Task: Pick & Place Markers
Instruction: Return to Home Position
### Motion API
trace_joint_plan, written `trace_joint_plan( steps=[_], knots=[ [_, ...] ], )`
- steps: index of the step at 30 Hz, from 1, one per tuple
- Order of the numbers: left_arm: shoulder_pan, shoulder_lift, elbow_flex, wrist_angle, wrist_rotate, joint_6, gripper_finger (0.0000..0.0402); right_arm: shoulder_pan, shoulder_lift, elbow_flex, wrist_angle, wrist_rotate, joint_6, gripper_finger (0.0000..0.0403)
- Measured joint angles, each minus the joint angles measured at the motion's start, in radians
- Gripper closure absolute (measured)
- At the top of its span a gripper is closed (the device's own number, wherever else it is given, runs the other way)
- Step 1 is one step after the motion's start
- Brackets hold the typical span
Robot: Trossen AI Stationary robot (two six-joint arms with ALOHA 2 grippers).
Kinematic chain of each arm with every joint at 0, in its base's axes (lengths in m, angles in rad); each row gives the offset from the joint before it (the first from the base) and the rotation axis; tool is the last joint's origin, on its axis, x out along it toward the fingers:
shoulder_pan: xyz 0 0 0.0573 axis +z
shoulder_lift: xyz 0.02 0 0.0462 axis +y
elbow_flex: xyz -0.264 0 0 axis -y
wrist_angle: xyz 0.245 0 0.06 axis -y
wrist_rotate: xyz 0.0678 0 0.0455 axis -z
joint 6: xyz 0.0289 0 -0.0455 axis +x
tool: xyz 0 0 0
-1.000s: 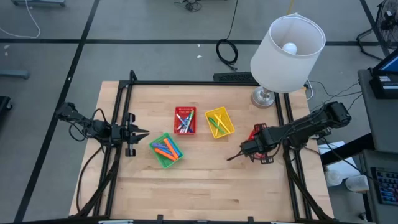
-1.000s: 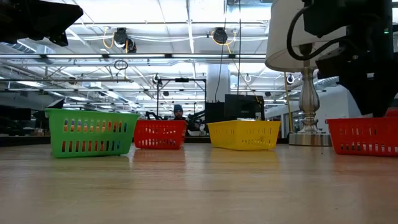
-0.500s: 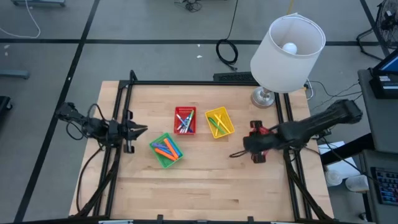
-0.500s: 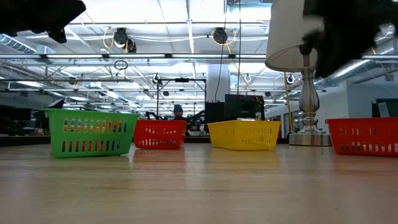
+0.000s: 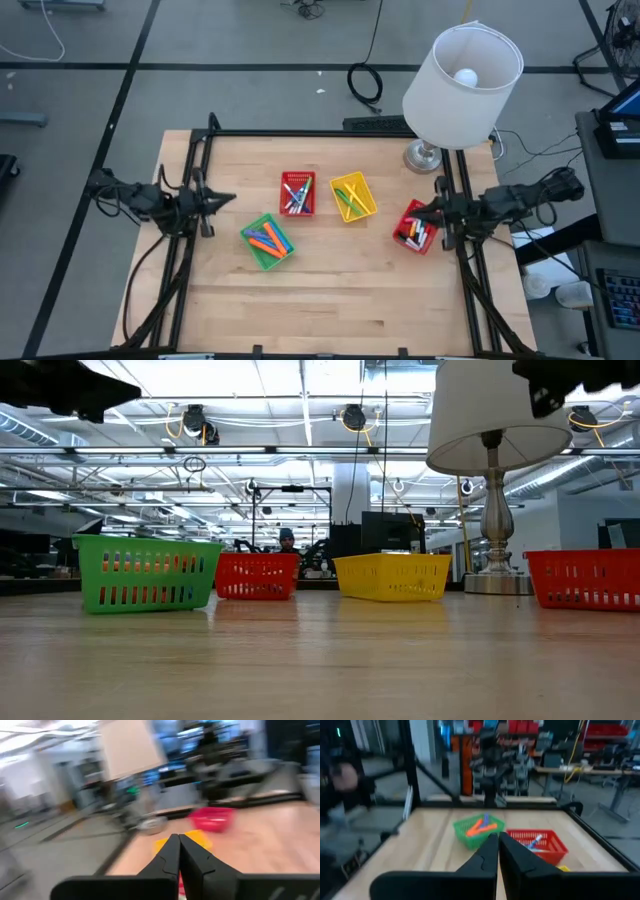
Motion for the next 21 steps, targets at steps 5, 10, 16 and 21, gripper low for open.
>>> trace_joint_plan(
  steps=[5, 10, 16, 21],
  knots=[
    [0.036, -0.001, -0.029, 0.014, 0.189, -0.025, 0.0399, 0.0, -0.145, -0.19, 0.172, -0.044, 0.013, 0.0402],
    [0.082, -0.001, -0.051, 0.083, 0.186, -0.061, 0.04, -0.011, -0.222, -0.262, 0.204, 0.005, 0.026, 0.0402],
    [0.093, -0.063, -0.107, 0.069, 0.12, -0.068, 0.04, -0.011, -0.311, -0.285, 0.206, 0.002, 0.0, 0.0403],
    [0.081, -0.092, -0.183, 0.098, 0.117, -0.033, 0.04, -0.011, -0.339, -0.335, 0.211, -0.011, 0.0, 0.0403]
  ],
)
